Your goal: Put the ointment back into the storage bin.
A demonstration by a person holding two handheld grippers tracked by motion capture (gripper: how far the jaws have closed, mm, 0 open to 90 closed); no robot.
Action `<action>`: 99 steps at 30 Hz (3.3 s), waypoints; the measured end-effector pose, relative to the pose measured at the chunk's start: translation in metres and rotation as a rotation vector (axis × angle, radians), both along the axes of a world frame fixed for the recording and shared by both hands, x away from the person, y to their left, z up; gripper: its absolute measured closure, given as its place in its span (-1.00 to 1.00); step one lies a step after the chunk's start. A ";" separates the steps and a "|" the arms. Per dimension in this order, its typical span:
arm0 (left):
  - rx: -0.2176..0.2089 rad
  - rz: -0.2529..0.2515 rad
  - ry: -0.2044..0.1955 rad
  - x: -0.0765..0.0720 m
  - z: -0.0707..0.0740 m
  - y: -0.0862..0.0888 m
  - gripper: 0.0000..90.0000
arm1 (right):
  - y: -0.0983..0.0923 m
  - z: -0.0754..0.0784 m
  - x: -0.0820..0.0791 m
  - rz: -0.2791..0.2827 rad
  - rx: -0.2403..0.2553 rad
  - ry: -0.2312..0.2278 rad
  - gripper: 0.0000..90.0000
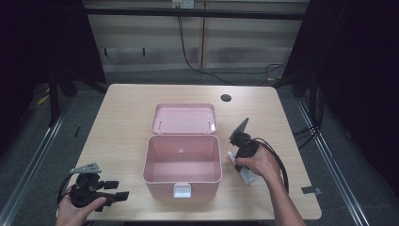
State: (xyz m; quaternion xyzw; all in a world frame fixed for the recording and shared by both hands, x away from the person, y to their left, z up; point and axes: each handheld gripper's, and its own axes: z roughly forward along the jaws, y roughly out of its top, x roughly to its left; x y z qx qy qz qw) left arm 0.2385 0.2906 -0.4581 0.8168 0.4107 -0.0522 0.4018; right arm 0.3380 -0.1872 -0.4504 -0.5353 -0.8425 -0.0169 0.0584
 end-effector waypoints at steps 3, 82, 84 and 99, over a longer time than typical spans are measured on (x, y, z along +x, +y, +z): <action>0.000 0.007 -0.004 0.000 0.000 0.000 -0.41 | -0.002 0.007 -0.004 0.073 0.033 -0.002 0.59; 0.000 0.006 -0.002 0.000 -0.001 0.000 -0.41 | 0.022 0.139 -0.034 0.590 0.125 -0.138 0.59; 0.001 0.006 -0.004 0.000 0.000 0.000 -0.41 | 0.026 0.138 -0.032 0.603 0.129 -0.132 0.59; -0.002 0.004 -0.003 0.000 0.000 0.000 -0.41 | 0.061 0.146 -0.030 0.725 0.135 -0.142 0.59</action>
